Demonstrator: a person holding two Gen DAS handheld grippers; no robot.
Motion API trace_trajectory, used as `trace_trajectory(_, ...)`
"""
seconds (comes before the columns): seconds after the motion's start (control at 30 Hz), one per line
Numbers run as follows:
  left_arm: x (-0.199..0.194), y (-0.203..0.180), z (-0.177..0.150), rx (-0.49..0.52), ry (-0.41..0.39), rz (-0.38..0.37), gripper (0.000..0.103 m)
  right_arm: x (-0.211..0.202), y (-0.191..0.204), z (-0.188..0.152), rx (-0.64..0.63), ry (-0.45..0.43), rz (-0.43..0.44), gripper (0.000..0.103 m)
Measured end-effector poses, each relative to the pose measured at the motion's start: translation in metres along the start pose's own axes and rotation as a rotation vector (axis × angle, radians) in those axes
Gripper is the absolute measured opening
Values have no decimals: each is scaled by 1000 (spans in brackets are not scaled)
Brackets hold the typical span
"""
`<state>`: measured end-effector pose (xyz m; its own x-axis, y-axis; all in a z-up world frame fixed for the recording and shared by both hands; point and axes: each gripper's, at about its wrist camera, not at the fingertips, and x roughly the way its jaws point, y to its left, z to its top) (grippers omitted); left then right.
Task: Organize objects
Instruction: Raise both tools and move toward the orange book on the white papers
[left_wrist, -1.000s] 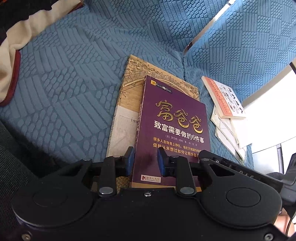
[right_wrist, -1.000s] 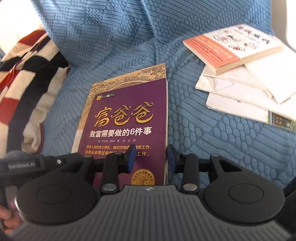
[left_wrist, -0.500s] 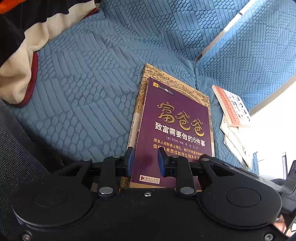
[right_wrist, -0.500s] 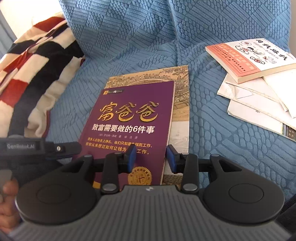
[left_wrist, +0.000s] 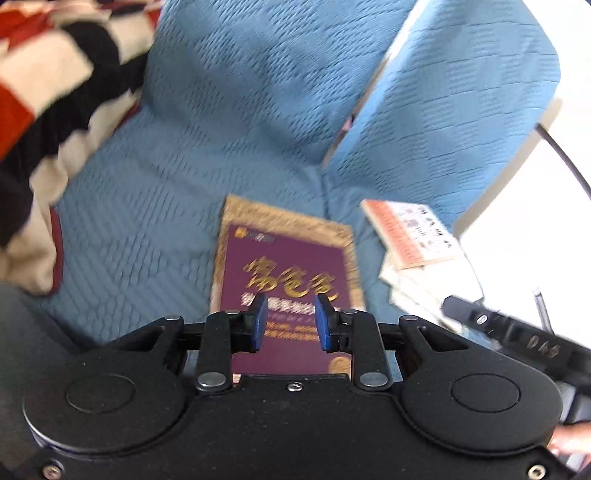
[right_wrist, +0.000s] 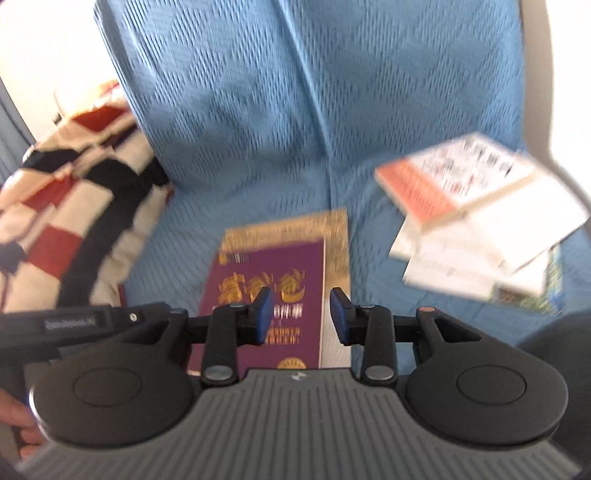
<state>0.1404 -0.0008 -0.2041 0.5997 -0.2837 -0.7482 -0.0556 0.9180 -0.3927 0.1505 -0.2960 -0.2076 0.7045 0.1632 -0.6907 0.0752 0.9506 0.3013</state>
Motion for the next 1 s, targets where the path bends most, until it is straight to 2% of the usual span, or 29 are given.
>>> trace_trajectory(0.17,-33,-26,13,54,-49,-33,24,-56,6,15,-28,-109,-14,38)
trace_trajectory(0.33,-53,-43,18,75,-71,-65,24,-90,8,12,-35,-145,1,38)
trace_trajectory(0.53,-71,-56,12,90,-97,-70,25,-115,11,-4,-77,-174,-39,38)
trace_trajectory(0.67,-82,-65,5,104,-111,-77,25,-130,7,-9,-44,-182,-29,38)
trace_trajectory(1.0,-87,-85,-10,124,-112,-95,30,-146,-8,-22,-1,-184,-78,38)
